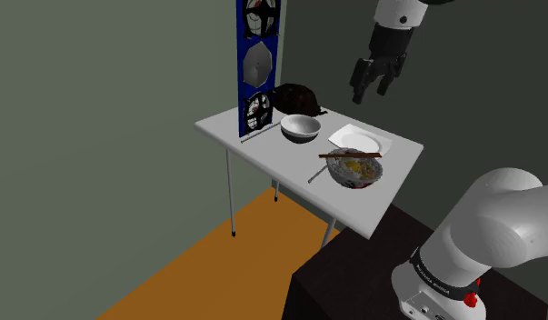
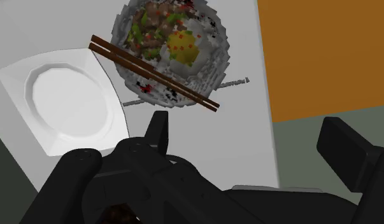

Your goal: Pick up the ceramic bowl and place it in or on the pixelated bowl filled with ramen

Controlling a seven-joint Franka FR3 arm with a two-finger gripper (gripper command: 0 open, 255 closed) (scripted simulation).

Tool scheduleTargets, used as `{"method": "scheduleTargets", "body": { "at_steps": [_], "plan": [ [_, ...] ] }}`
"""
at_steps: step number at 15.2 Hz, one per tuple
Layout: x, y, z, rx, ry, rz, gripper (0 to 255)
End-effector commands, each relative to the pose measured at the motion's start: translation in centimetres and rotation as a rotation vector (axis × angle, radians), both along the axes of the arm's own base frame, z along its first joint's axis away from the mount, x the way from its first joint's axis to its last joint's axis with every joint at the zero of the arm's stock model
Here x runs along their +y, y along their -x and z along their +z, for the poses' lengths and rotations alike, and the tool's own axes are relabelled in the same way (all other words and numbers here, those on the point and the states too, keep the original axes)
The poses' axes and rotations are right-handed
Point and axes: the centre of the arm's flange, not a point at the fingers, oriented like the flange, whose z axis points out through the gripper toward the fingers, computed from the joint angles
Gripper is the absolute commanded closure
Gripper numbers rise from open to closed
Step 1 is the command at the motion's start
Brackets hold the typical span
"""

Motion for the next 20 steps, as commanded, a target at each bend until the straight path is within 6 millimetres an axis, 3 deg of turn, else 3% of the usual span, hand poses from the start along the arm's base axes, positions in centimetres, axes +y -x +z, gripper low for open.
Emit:
{"method": "scheduleTargets", "body": {
  "at_steps": [1, 20],
  "plan": [
    [0.0, 0.0, 0.0, 0.0, 0.0, 0.0, 0],
    [-1.0, -20.9, -15.0, 0.051, 0.105, -0.02, 0]
  ]
}}
